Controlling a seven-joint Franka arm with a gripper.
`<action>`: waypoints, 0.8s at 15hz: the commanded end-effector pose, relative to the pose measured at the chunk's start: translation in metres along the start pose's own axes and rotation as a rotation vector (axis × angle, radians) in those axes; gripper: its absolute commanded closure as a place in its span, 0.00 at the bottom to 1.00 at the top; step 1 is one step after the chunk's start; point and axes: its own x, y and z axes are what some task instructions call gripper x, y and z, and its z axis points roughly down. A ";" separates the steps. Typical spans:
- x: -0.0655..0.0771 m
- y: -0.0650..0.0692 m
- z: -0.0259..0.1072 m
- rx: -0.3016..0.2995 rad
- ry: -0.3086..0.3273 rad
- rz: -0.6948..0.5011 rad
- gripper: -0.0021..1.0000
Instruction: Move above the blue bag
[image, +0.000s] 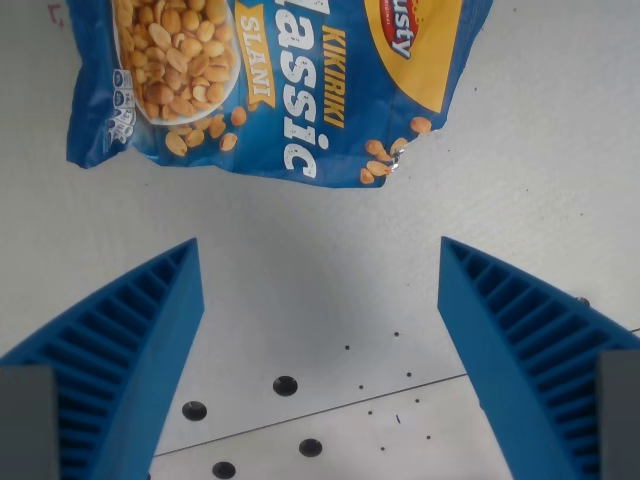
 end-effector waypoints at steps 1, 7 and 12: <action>0.000 0.000 -0.001 0.000 0.002 0.001 0.00; 0.000 0.000 0.000 0.000 0.002 -0.006 0.00; 0.003 -0.001 0.003 0.001 0.007 -0.034 0.00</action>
